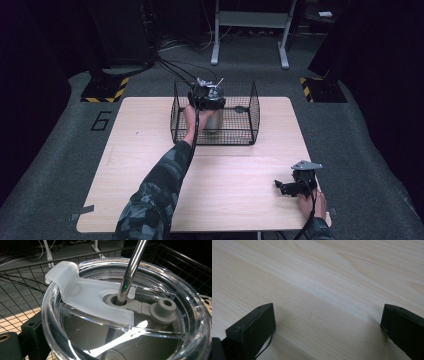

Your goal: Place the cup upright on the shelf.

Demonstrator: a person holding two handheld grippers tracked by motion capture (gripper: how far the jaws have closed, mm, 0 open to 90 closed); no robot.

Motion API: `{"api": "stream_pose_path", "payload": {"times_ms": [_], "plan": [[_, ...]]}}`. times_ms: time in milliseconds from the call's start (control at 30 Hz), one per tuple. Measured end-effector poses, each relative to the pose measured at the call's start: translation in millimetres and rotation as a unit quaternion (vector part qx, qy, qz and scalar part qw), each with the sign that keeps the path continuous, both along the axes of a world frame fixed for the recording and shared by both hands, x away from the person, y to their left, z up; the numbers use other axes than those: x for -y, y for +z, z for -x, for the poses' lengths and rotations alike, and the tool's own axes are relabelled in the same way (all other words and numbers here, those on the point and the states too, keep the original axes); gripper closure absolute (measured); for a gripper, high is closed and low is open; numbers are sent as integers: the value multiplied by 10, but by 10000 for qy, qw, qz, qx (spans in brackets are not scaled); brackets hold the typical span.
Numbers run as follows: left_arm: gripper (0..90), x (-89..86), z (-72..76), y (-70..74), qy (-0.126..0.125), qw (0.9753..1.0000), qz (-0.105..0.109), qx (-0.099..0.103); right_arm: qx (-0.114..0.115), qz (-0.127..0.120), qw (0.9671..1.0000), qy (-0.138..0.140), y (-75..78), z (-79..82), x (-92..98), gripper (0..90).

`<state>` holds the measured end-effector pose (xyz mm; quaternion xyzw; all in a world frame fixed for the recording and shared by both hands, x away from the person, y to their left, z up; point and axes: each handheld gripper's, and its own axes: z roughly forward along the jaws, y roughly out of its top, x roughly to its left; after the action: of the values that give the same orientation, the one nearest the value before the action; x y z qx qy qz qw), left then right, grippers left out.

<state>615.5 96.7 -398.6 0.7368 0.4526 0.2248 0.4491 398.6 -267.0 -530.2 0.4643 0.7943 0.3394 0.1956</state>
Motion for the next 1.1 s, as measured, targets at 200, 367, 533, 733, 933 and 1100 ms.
{"api": "stream_pose_path", "payload": {"times_ms": [200,367,533,733,933,1100], "plan": [[37,53,-7,-49,-31,9999,-122,-5,4,8,10000,10,0,-1,2,0],[37,89,-14,-93,-64,9998,-174,-41,1,1,10000,3,0,0,1,0],[37,102,-1,-128,-94,9997,-233,-35,1,2,10000,2,0,0,0,0],[37,72,79,-170,-160,9994,-306,15,-2,28,10000,52,1,0,7,0],[37,67,143,-161,-205,9988,-442,19,0,35,10000,57,1,-1,8,0],[37,81,167,-166,-195,9989,-433,30,1,32,10000,54,1,-1,8,0]]}}
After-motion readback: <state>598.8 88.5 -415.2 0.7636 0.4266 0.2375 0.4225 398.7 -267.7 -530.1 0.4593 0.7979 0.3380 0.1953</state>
